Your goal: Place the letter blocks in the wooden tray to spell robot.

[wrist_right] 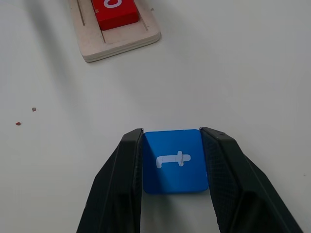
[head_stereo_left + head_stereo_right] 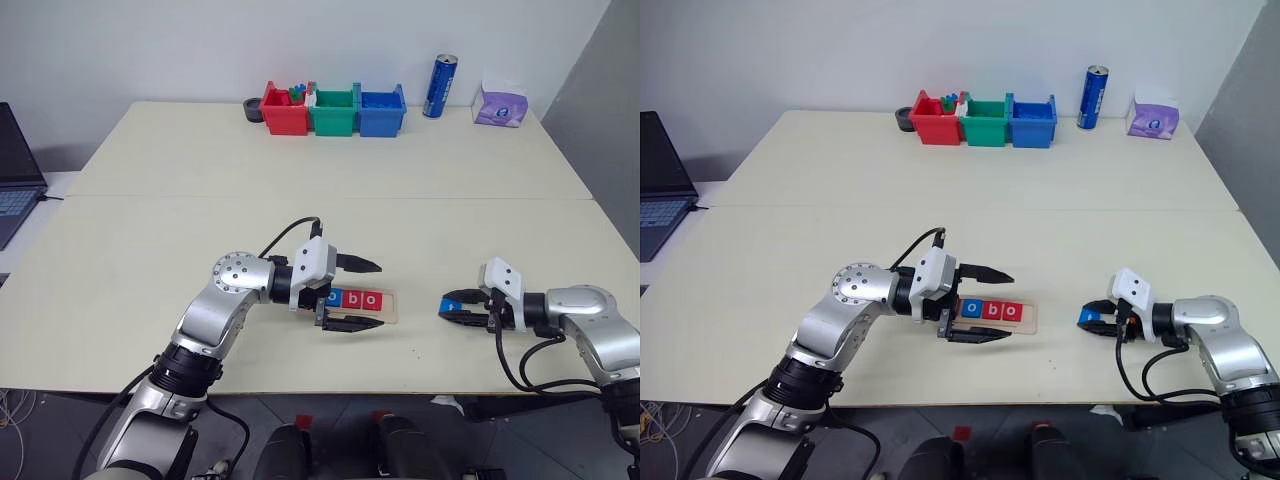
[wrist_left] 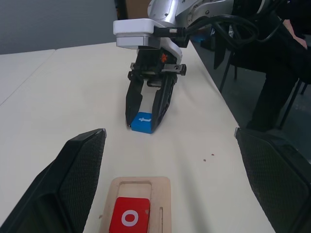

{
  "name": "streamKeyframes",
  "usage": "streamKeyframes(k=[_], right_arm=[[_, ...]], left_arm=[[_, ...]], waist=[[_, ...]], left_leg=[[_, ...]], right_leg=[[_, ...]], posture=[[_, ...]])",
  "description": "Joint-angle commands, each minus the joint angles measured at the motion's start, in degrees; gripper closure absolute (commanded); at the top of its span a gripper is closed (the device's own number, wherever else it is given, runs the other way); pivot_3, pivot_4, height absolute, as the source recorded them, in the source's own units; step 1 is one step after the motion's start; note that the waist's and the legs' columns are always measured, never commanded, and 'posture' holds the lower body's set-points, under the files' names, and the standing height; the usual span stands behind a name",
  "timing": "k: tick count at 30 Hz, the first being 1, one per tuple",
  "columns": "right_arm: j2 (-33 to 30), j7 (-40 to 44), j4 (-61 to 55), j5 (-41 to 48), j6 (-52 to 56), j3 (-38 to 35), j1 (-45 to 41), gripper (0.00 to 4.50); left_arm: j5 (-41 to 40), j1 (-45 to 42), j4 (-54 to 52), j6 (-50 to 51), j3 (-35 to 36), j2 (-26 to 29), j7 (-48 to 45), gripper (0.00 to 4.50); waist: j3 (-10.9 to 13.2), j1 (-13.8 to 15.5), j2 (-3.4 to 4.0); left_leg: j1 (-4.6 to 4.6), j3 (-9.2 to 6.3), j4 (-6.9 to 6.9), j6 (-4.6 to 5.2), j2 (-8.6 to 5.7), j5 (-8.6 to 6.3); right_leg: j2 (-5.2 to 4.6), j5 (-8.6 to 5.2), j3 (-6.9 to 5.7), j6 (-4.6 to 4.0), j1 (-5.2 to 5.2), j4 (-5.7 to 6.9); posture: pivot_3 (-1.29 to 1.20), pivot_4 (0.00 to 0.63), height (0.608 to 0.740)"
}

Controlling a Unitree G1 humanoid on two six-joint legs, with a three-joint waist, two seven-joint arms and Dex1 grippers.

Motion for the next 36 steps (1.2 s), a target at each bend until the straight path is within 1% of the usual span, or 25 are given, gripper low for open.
streamKeyframes(k=[1, 5, 8, 13, 16, 19, 23, 27, 36], right_arm=[[-0.79, 0.69, -3.76, 1.10, 1.10, -1.13, -1.46, 3.07], [0.18, 0.03, -10.00, 3.96, 6.89, -0.91, -3.92, 3.07], [2.88, -0.53, -12.78, 5.07, 11.07, 1.75, -7.16, 3.07], [7.84, -0.76, -9.14, 1.99, 10.90, 7.20, -11.66, 3.07], [9.50, -0.13, -5.74, 0.18, 9.75, 9.71, -13.79, 3.07], [10.00, 0.60, -2.68, -1.23, 8.29, 10.96, -15.16, 3.07], [9.52, 2.31, -0.29, -2.46, 6.72, 11.99, -15.89, 3.07], [9.36, 3.69, 0.65, -2.99, 6.23, 12.22, -16.31, 3.07], [9.30, 5.10, 1.93, -4.61, 4.83, 12.20, -16.43, 3.07]], left_arm=[[-0.44, -0.78, -0.28, -1.16, 0.62, 0.02, -0.26, 0.00], [-1.56, -0.14, -0.18, -2.10, 2.82, 2.20, -1.68, 0.00], [-1.95, 1.13, 1.13, -3.68, 5.16, 6.06, -4.18, 0.00], [-1.73, 2.25, 5.78, -7.09, 8.91, 12.33, -7.67, 0.00], [-1.83, 2.71, 7.06, -8.28, 10.27, 14.29, -8.47, 0.00], [-1.78, 3.07, 6.46, -8.65, 10.54, 14.10, -7.67, 0.00], [-1.89, 4.33, 3.09, -7.66, 9.54, 12.44, -5.54, 0.00], [-1.82, 4.76, 1.14, -6.60, 8.94, 11.13, -4.22, 0.00], [-2.00, 4.50, 0.82, -6.03, 8.92, 11.09, -3.83, 0.00]], waist=[[0.00, 0.00, 0.00], [0.00, -0.18, 0.00], [0.00, -0.45, 0.01], [0.01, -0.15, 0.01], [0.02, 0.12, 0.00], [0.03, 0.26, -0.01], [0.03, 0.27, -0.02], [0.03, 0.12, -0.02], [0.03, -0.04, -0.02]], left_leg=[[0.00, 0.00, 0.00, 0.00, 0.00, 0.00], [0.00, -0.04, 0.00, 0.00, 0.01, 0.00], [0.08, -0.05, -0.01, 0.00, 0.08, 0.00], [0.04, -0.06, -0.02, 0.00, 0.11, 0.00], [-0.02, -0.07, -0.01, 0.00, 0.09, 0.00], [-0.09, -0.06, 0.01, 0.00, 0.09, 0.00], [-0.13, -0.06, 0.06, 0.01, 0.03, -0.01], [-0.12, -0.08, 0.06, 0.01, 0.06, -0.01], [-0.08, -0.08, 0.06, 0.01, 0.06, 0.00]], right_leg=[[0.00, 0.00, 0.00, 0.00, 0.00, 0.00], [0.00, 0.00, 0.00, 0.00, 0.00, 0.01], [0.05, 0.01, 0.02, -0.01, 0.00, 0.05], [0.10, 0.01, -0.09, -0.04, -0.02, 0.04], [-0.02, 0.01, -0.08, -0.03, -0.04, 0.00], [-0.26, 0.01, -0.10, -0.01, -0.05, -0.02], [-0.39, 0.00, -0.08, 0.04, -0.04, -0.03], [-0.37, 0.00, -0.10, 0.04, -0.05, 0.01], [-0.27, 0.01, -0.12, 0.03, -0.05, 0.06]], posture=[[0.00, 0.150, 0.740], [0.00, 0.150, 0.740], [0.00, 0.150, 0.740], [0.00, 0.150, 0.740], [0.00, 0.150, 0.740], [0.00, 0.150, 0.740], [0.00, 0.150, 0.740], [0.00, 0.150, 0.740], [0.00, 0.150, 0.740]])
